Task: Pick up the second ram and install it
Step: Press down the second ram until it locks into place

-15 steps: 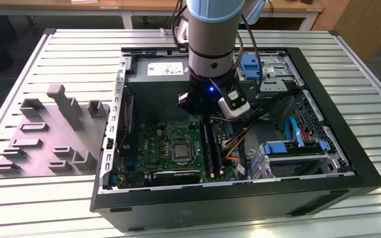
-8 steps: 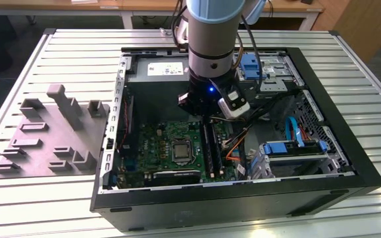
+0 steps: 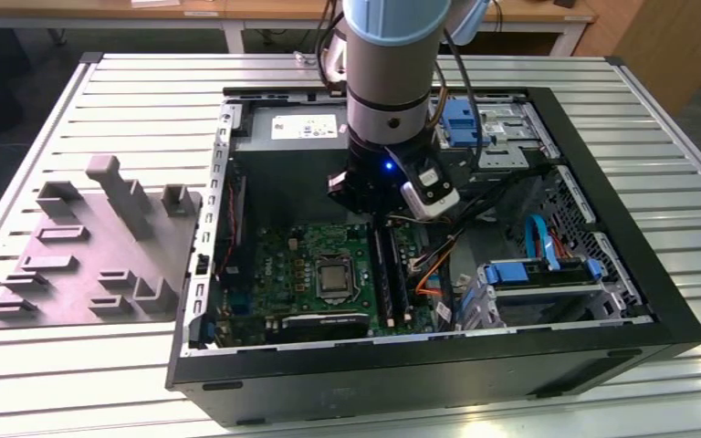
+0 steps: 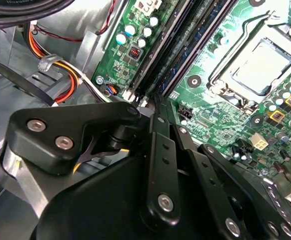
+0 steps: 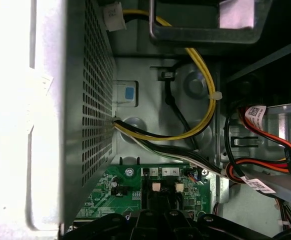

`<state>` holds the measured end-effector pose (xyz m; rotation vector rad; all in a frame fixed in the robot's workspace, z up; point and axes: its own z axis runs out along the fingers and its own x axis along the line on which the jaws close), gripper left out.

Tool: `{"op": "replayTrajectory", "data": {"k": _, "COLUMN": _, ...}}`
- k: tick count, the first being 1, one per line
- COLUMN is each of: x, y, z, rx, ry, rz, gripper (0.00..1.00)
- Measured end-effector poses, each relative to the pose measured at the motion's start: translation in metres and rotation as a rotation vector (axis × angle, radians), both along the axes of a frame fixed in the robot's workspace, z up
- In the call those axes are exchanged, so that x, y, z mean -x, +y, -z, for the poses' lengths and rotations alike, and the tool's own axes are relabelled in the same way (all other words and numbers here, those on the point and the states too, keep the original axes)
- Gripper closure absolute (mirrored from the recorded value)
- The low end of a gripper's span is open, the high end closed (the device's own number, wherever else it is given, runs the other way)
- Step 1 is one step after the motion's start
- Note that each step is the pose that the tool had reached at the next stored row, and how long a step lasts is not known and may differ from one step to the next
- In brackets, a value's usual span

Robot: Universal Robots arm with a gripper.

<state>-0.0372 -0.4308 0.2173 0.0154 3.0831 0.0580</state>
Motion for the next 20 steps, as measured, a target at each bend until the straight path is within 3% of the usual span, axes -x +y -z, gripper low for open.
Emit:
{"op": "replayTrajectory", "data": {"k": 5, "x": 0.000, "y": 0.0002, "z": -0.0015, "rx": -0.0014, "ry": -0.0006, "rz": 0.000, "gripper": 0.90}}
{"op": "replayTrajectory", "data": {"k": 12, "x": 0.000, "y": 0.0001, "z": -0.0223, "rx": -0.0003, "ry": -0.0002, "rz": 0.000, "gripper": 0.90}}
{"op": "replayTrajectory", "data": {"k": 15, "x": 0.000, "y": -0.0006, "z": -0.0230, "rx": -0.0004, "ry": -0.0002, "rz": 0.000, "gripper": 0.90}}
{"op": "replayTrajectory", "data": {"k": 17, "x": 0.000, "y": -0.0036, "z": -0.0231, "rx": -0.0002, "ry": -0.0001, "rz": 0.000, "gripper": 0.90}}
{"op": "replayTrajectory", "data": {"k": 20, "x": 0.000, "y": -0.0128, "z": -0.0231, "rx": -0.0002, "ry": -0.0001, "rz": 0.000, "gripper": 0.90}}
